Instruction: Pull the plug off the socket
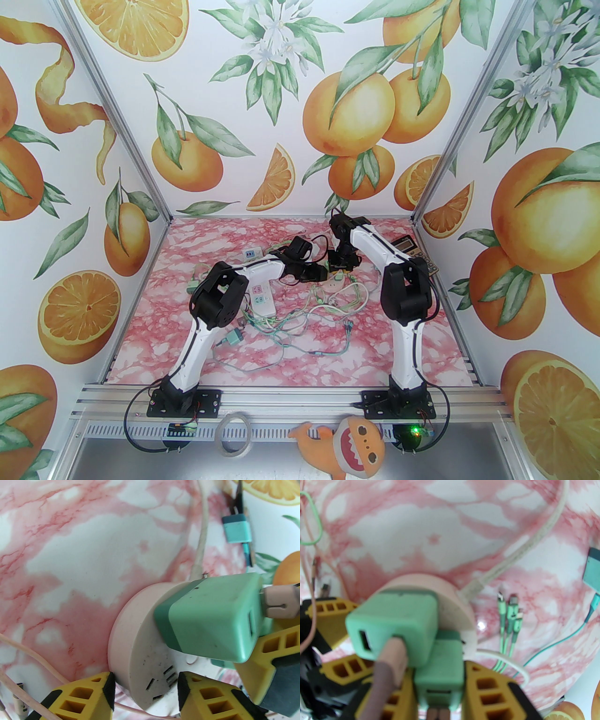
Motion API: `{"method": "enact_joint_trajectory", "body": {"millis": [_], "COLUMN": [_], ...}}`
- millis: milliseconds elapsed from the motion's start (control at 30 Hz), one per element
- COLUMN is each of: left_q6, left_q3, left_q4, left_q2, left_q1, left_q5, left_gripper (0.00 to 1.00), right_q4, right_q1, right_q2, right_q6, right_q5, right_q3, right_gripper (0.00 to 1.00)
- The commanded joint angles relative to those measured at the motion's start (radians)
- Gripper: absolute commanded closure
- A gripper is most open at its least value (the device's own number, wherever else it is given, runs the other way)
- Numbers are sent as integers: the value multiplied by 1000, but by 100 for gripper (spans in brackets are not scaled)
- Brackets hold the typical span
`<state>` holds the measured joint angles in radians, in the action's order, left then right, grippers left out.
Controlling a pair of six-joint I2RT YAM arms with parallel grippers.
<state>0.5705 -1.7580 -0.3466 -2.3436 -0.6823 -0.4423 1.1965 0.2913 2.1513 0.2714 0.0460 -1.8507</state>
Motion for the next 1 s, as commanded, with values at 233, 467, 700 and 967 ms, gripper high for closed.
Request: {"method": "enact_joint_trajectory", "body": {"millis": [233,467,700,967], "left_q6": [14,-3,-12,18], "left_q3": [-9,0,-25,-48], "left_q4": [-252,-222,-182,-240], "left_q2": [-80,6,-32,-101], "left_q1": [-7,45,17,-5], "left_q5": [180,175,60,87], "left_gripper": [59,53,44,55], "right_q4": [-112,-182,-136,-141], "right_q1": [67,72,73,82], "right_q2": [-32,-47,-3,-9], "right_q6": [25,44,39,33], "right_q5": [40,94,83,70], "right_q3": [-20,-37,-52,-16], "right_gripper": [72,71,71,71]}}
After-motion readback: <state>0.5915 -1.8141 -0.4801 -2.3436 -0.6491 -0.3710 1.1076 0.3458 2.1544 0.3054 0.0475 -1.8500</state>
